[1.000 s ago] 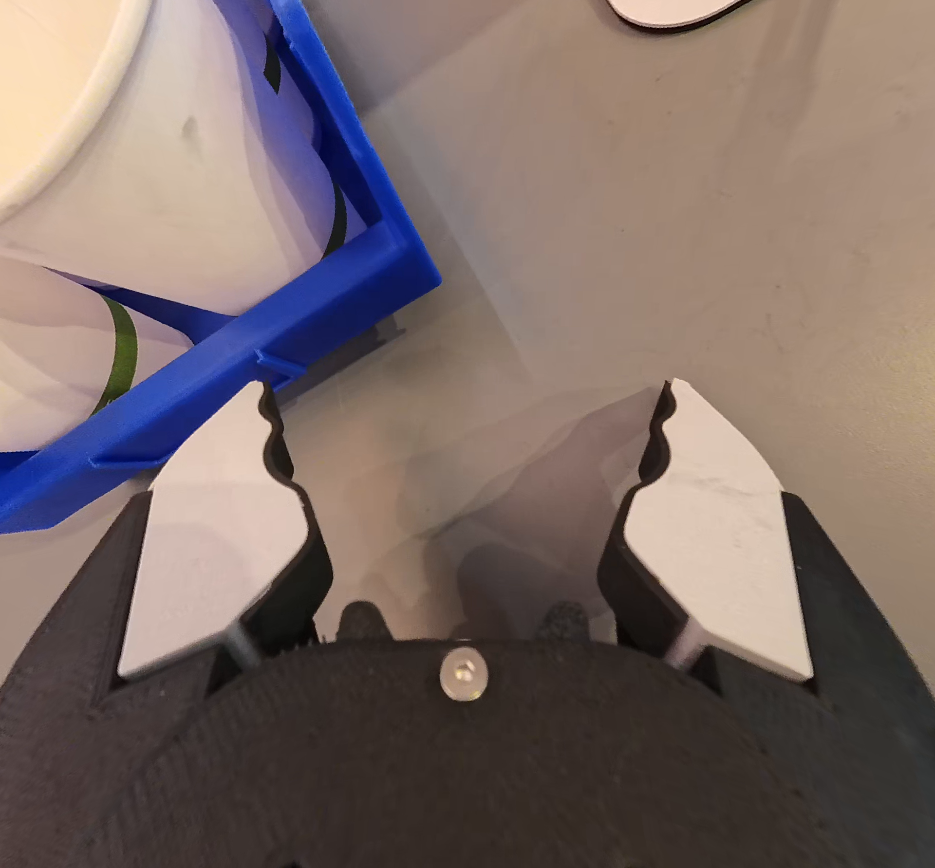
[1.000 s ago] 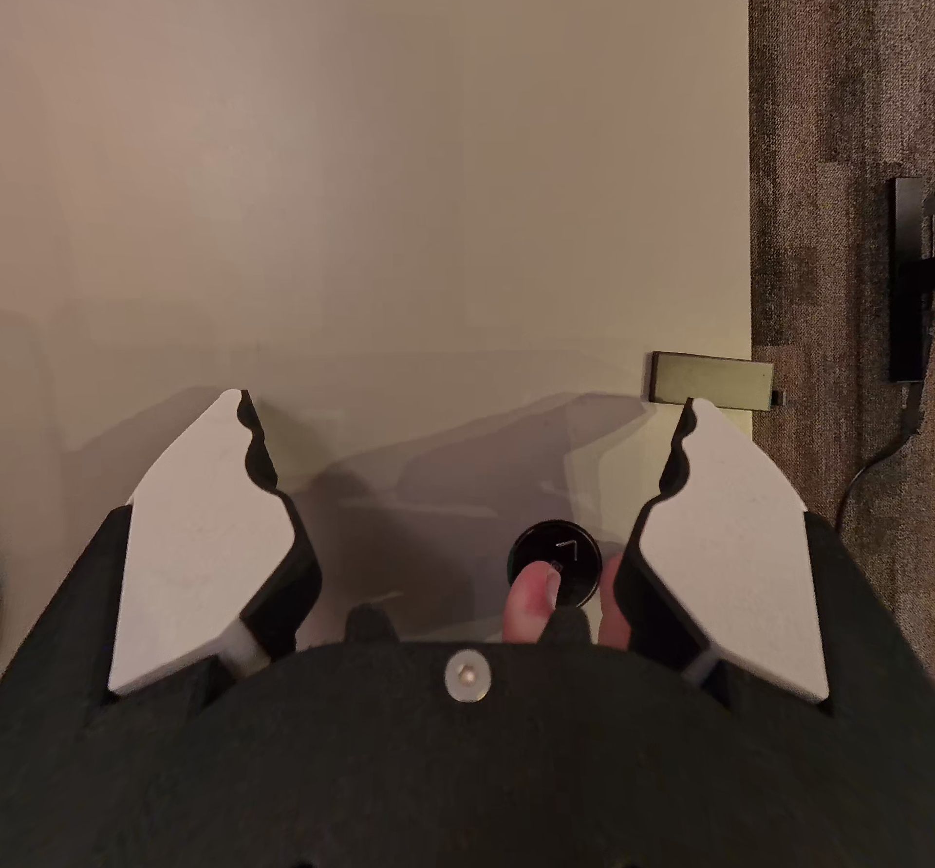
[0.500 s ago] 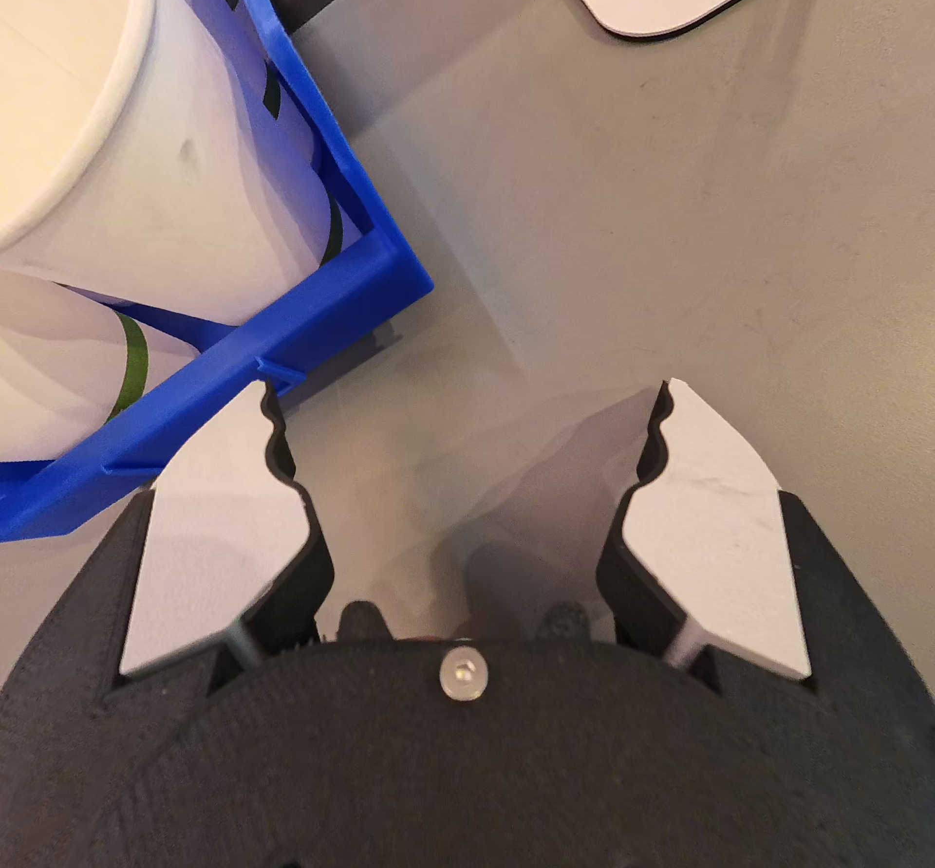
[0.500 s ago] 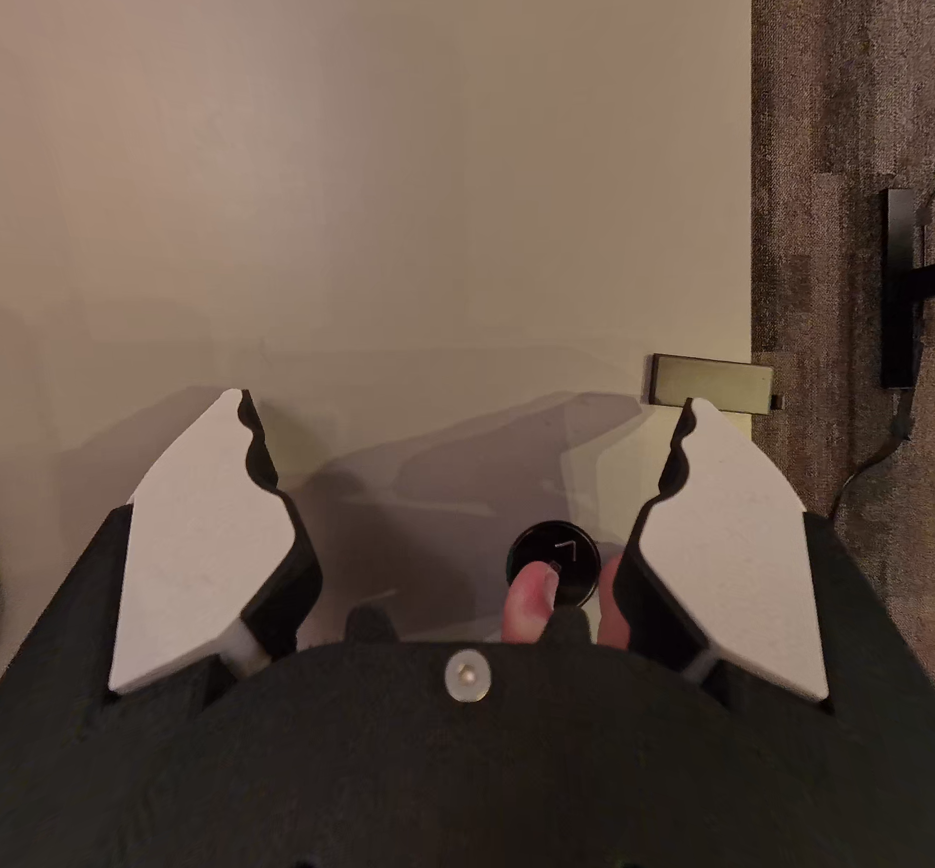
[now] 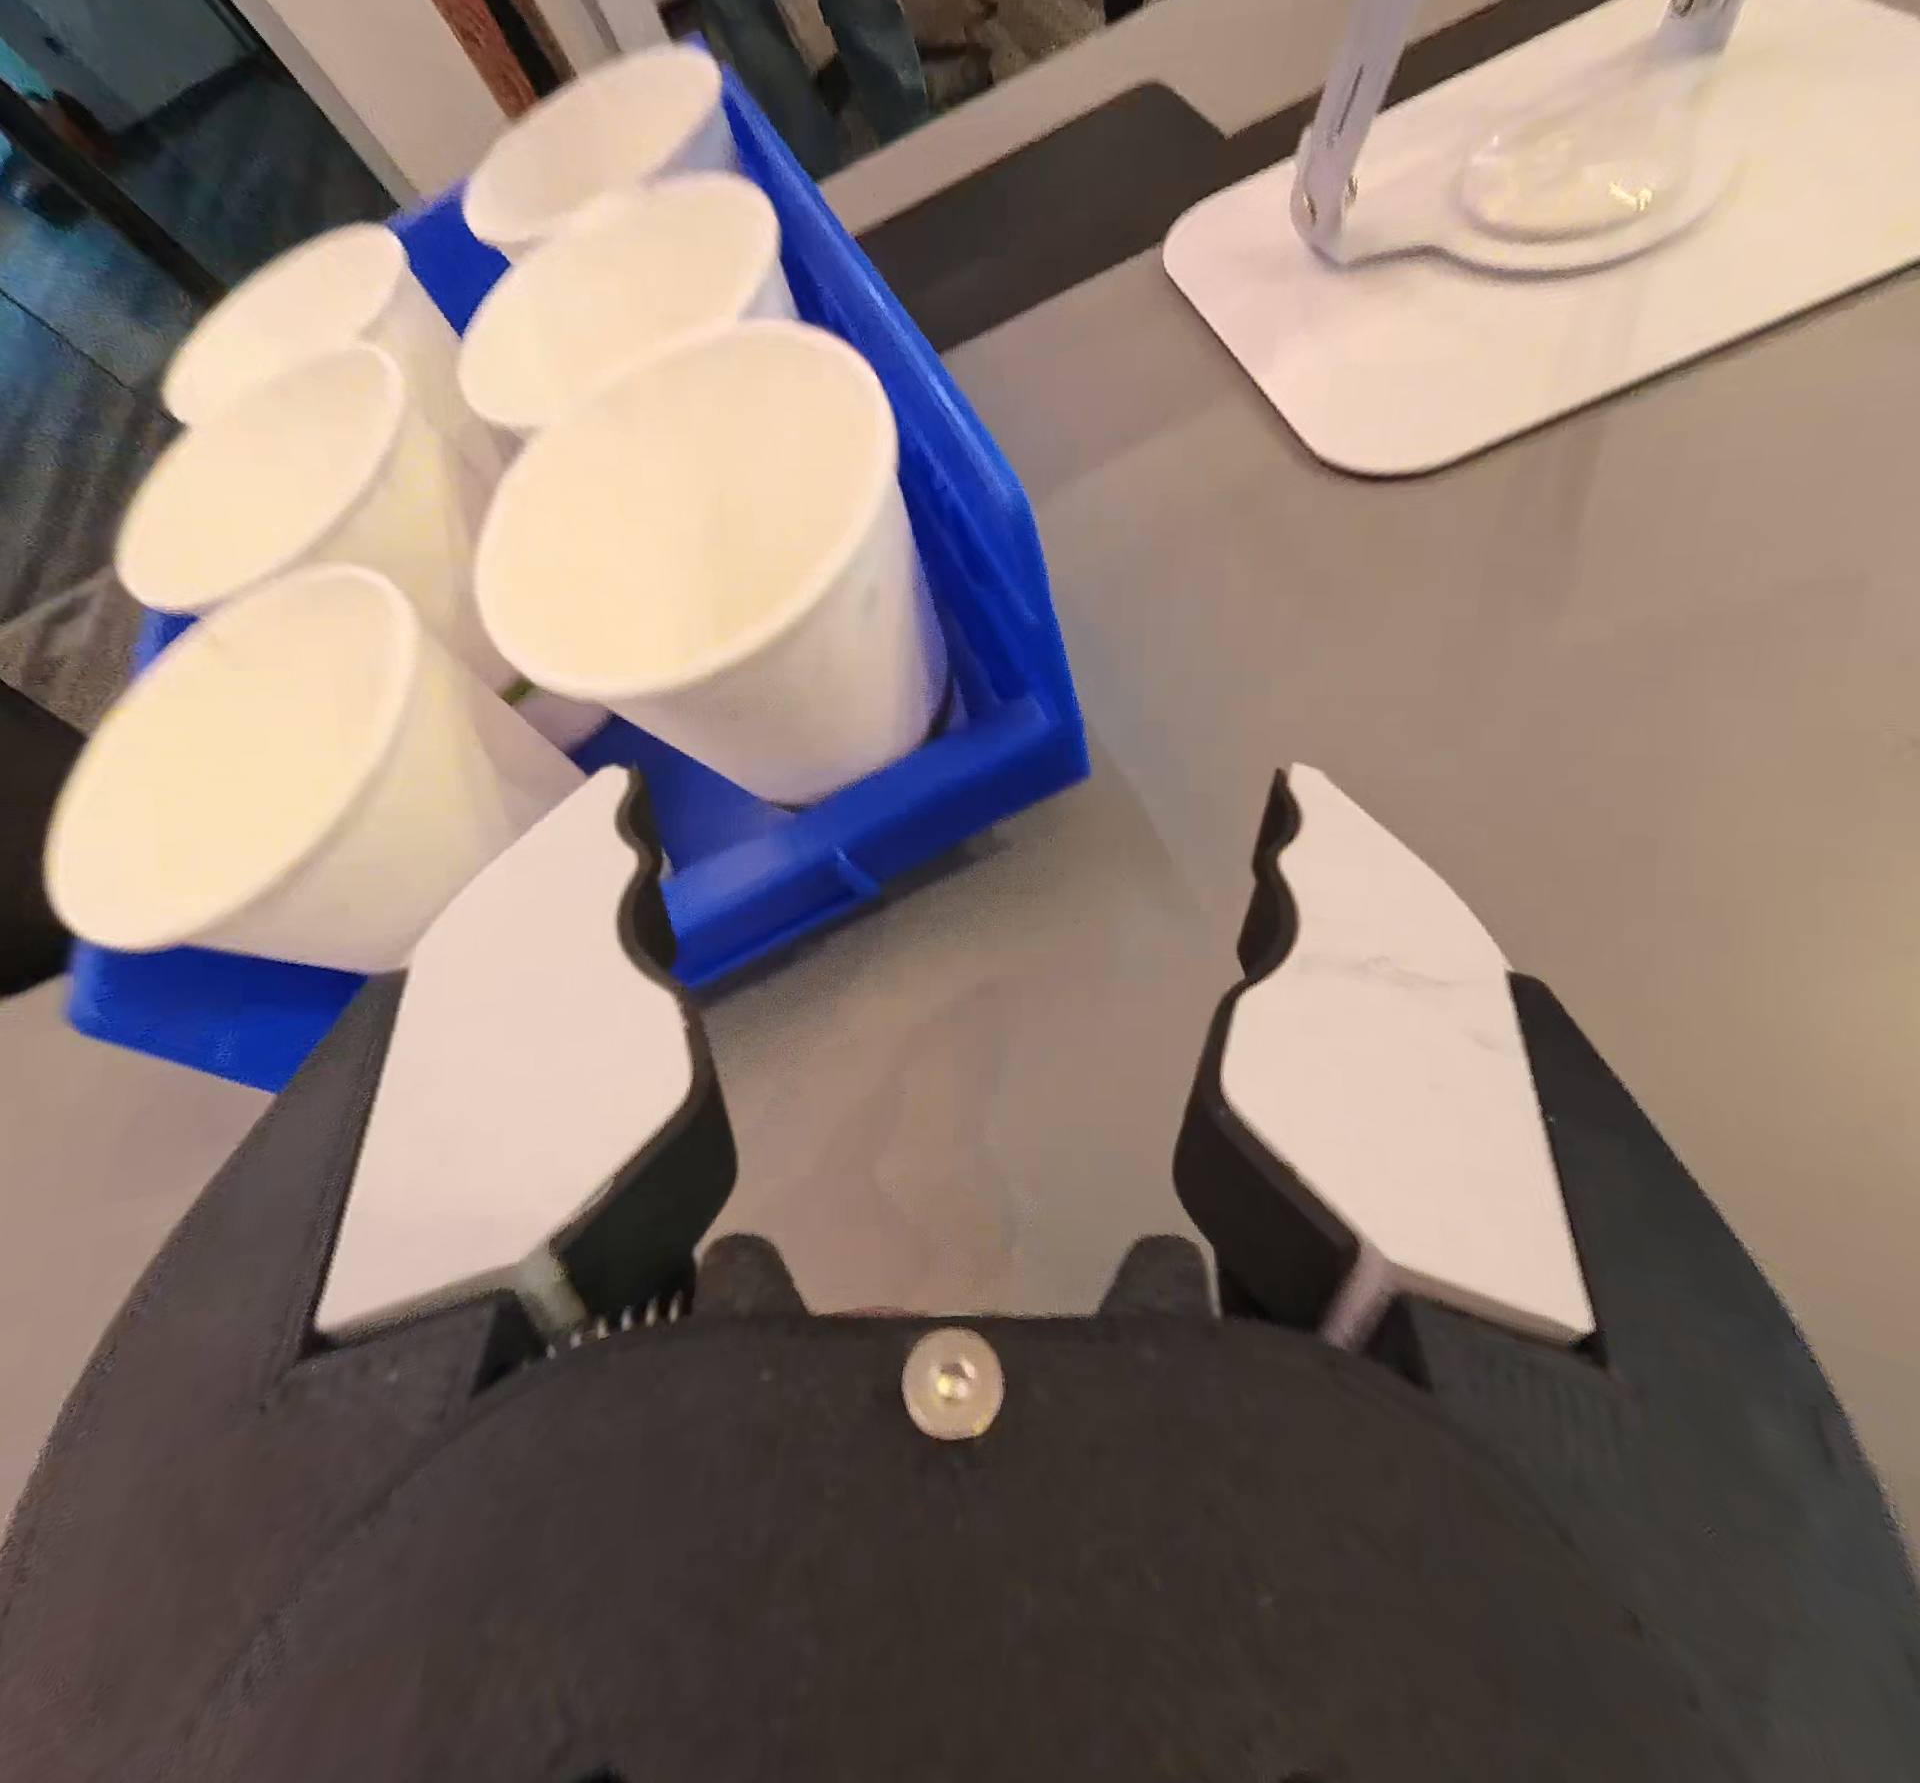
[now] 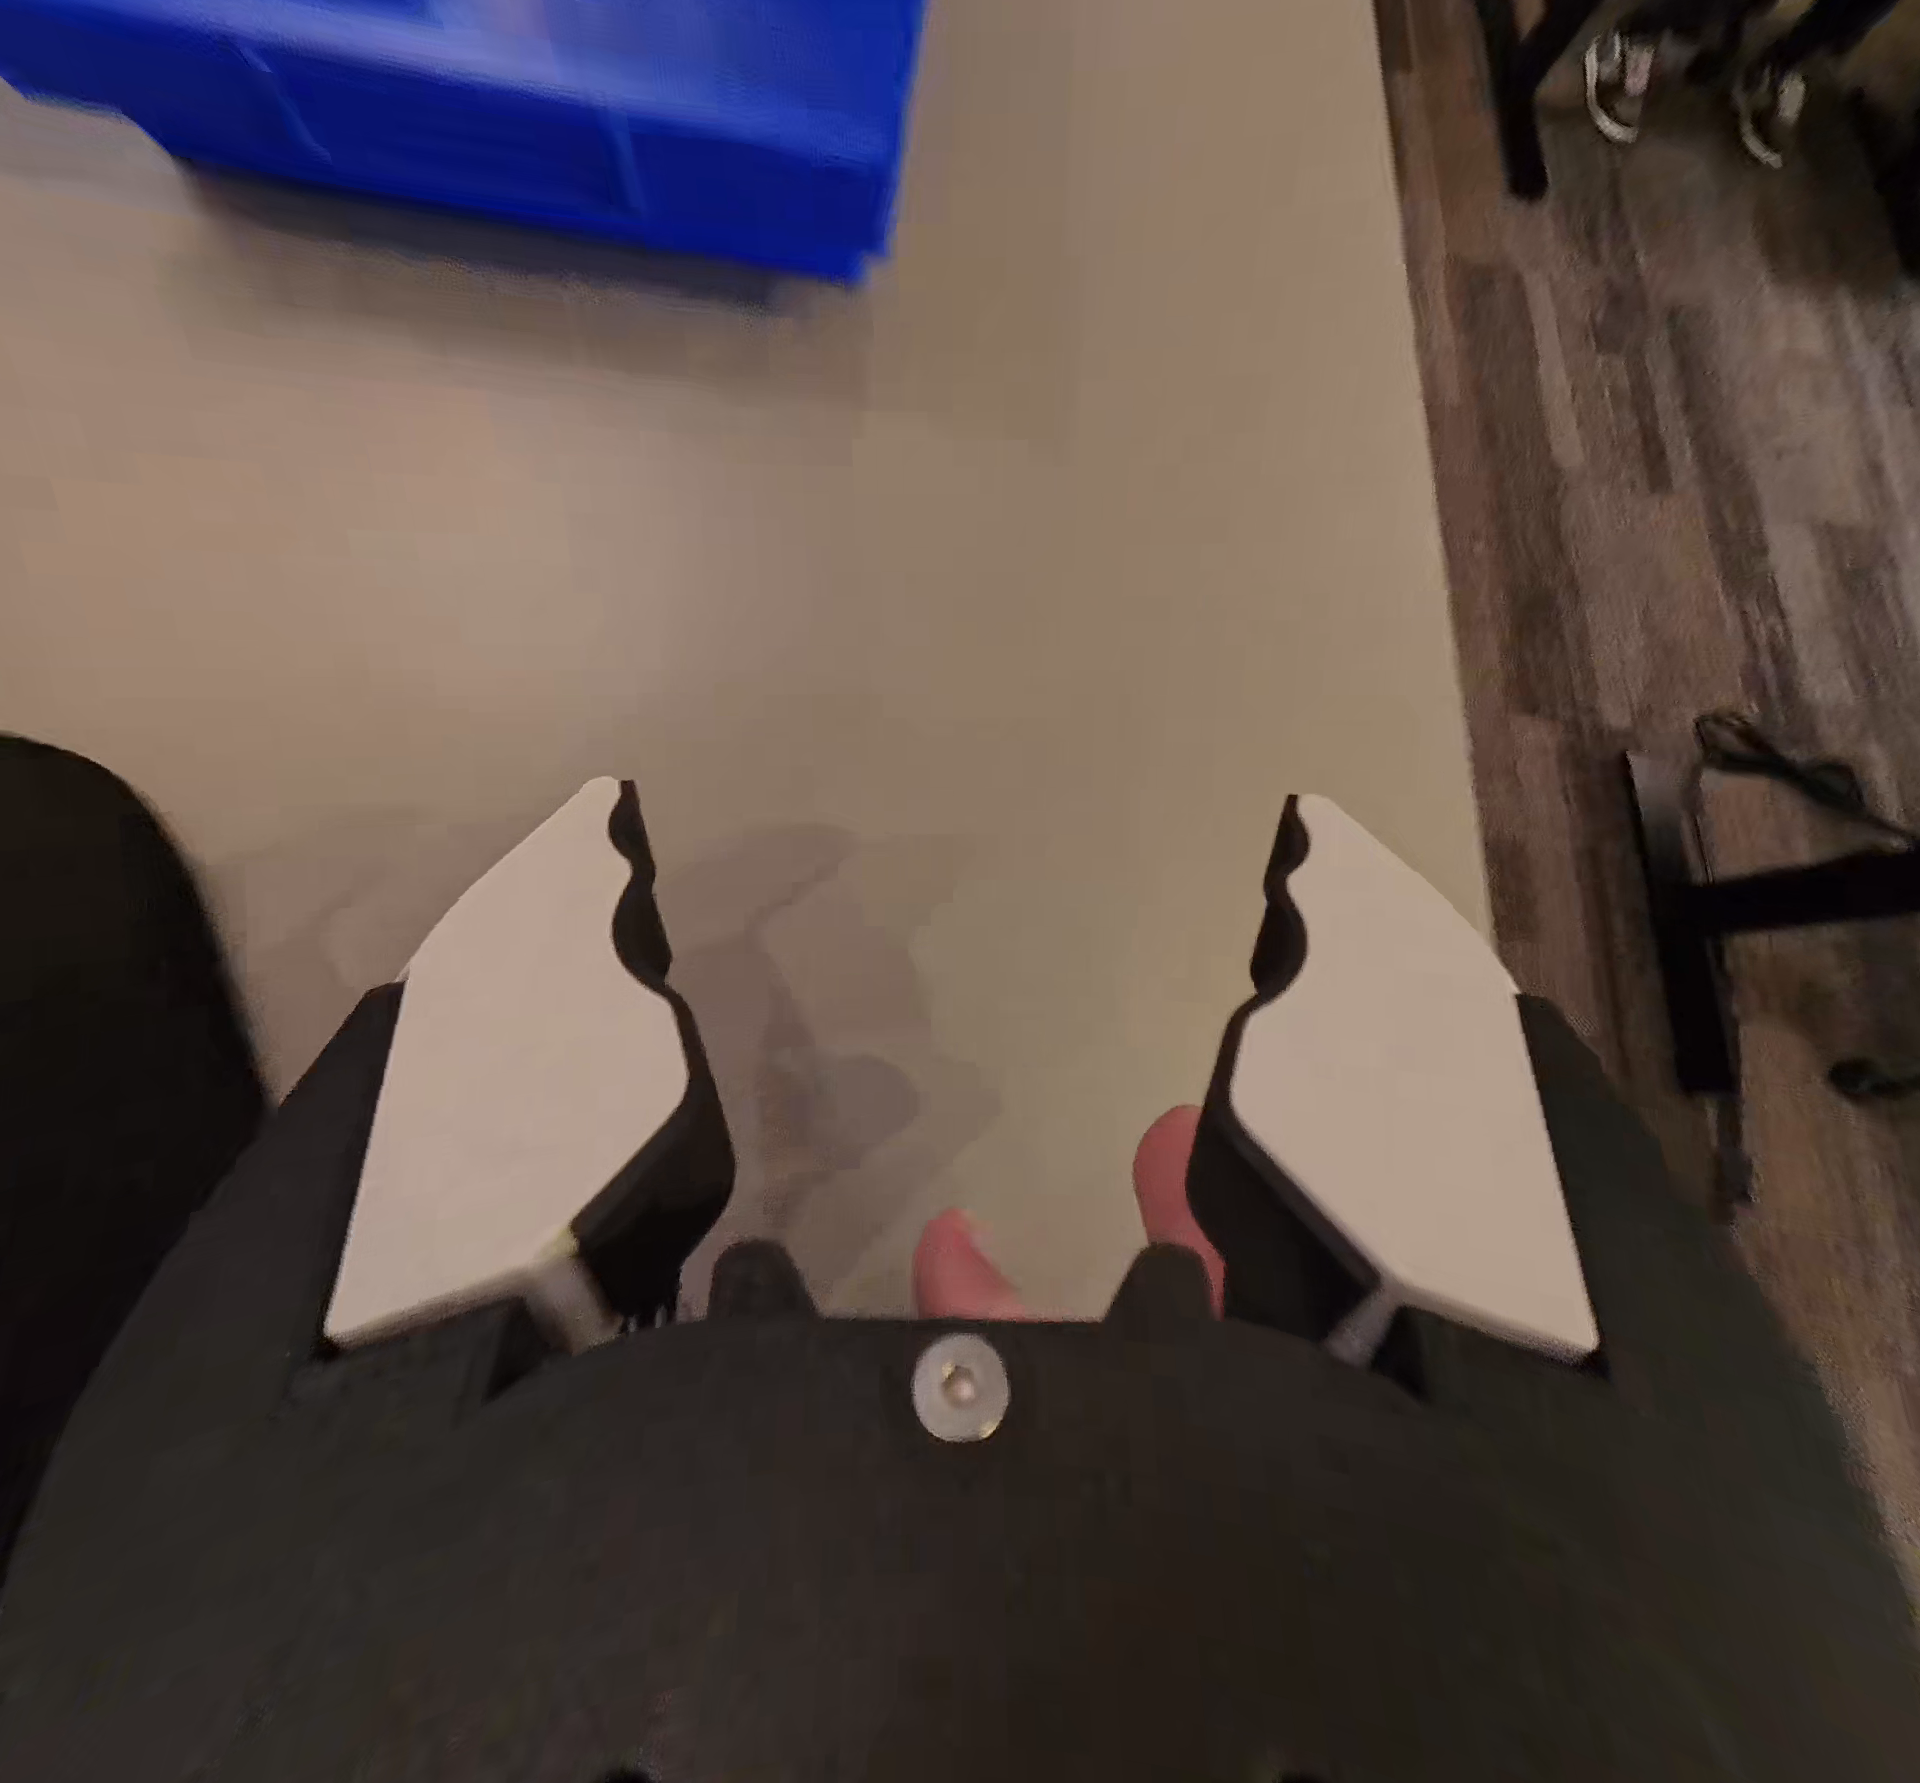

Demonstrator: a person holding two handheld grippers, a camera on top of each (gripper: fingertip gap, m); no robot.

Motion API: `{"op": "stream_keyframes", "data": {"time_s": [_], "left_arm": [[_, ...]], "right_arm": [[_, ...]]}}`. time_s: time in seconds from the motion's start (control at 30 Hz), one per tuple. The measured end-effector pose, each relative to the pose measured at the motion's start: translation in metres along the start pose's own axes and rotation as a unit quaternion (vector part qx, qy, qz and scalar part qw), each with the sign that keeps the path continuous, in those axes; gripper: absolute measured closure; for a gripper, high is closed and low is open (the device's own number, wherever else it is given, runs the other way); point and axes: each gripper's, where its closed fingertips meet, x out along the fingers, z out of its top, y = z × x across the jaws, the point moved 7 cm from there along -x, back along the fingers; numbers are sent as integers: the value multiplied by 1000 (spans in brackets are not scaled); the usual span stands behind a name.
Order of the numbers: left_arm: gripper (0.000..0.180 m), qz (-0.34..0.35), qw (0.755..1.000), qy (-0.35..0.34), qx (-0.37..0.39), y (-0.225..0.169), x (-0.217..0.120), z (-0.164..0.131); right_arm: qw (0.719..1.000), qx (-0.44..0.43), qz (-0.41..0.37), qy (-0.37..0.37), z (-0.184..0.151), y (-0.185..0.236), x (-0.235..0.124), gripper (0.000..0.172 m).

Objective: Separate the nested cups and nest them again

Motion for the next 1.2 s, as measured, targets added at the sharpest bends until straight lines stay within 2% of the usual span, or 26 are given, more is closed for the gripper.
{"op": "stream_keyframes", "data": {"time_s": [0.13,0.27,0.3,0.37,0.5,0.7,0.83,1.0,1.1,1.2], "left_arm": [[94,10,998,-20,50,15,3,21],[108,3,994,-2,107,27,15,30],[120,-8,992,5,125,29,17,31],[134,-27,988,29,149,31,23,30],[149,-52,978,69,190,34,32,20],[174,-69,972,66,213,37,32,22],[178,-81,965,63,240,34,31,21],[178,-102,963,74,238,37,23,29],[179,-119,960,85,240,37,7,36],[179,-147,952,91,252,34,-18,50]], "right_arm": [[997,-24,58,-40,42,47,14,76],[991,-42,112,-65,70,97,28,79],[989,-50,121,-68,75,108,31,79],[986,-56,139,-77,83,126,35,79],[980,-70,165,-81,92,150,40,80],[975,-80,189,-88,99,171,41,82],[970,-93,205,-91,104,184,42,83],[960,-114,237,-98,113,203,41,82],[948,-128,269,-112,126,222,36,79],[925,-161,319,-130,143,253,25,79]]}}
